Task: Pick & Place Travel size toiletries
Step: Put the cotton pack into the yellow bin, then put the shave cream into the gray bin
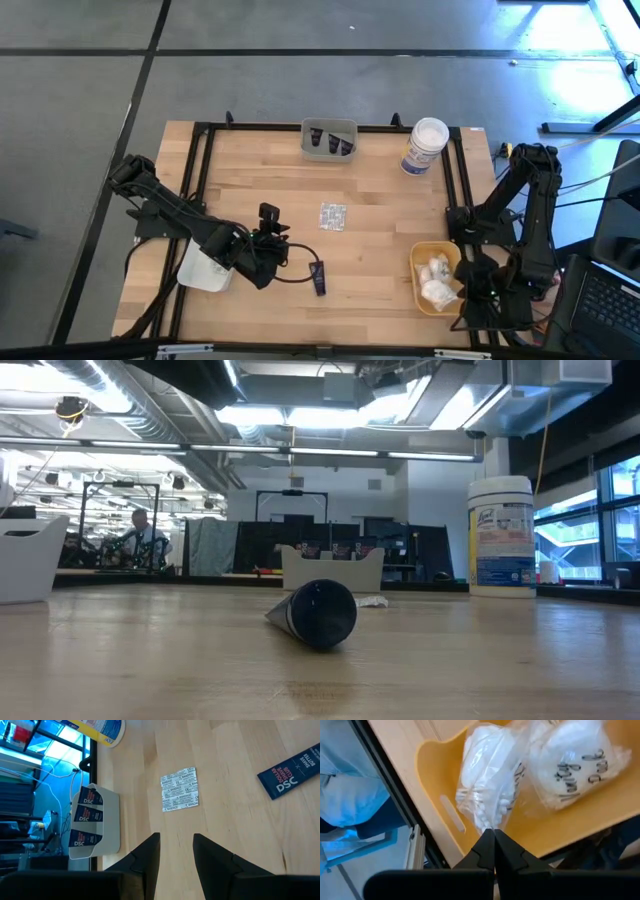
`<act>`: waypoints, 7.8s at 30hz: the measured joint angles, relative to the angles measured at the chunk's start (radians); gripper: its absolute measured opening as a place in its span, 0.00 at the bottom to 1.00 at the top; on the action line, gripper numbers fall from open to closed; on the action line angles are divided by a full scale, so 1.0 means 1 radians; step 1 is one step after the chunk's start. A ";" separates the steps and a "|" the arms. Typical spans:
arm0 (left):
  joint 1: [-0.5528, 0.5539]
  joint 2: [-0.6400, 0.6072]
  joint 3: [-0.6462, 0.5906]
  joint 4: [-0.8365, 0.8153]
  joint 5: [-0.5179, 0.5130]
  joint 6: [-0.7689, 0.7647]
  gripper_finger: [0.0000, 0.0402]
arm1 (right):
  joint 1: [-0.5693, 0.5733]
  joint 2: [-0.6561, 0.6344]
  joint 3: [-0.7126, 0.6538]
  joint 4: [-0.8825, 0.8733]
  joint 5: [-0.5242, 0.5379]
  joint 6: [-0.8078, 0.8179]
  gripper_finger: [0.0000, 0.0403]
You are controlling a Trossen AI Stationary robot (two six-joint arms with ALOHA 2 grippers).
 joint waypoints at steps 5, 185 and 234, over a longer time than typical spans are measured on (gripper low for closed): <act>0.000 0.000 0.000 0.000 0.000 0.000 0.28 | 0.019 0.000 0.000 -0.005 -0.022 0.050 0.00; 0.110 0.533 0.051 0.678 0.783 0.670 0.36 | -0.578 0.000 0.000 0.587 0.420 -1.063 0.40; 0.105 -0.014 0.054 1.383 1.108 0.582 0.36 | -0.697 0.000 0.000 1.165 0.327 -1.808 0.42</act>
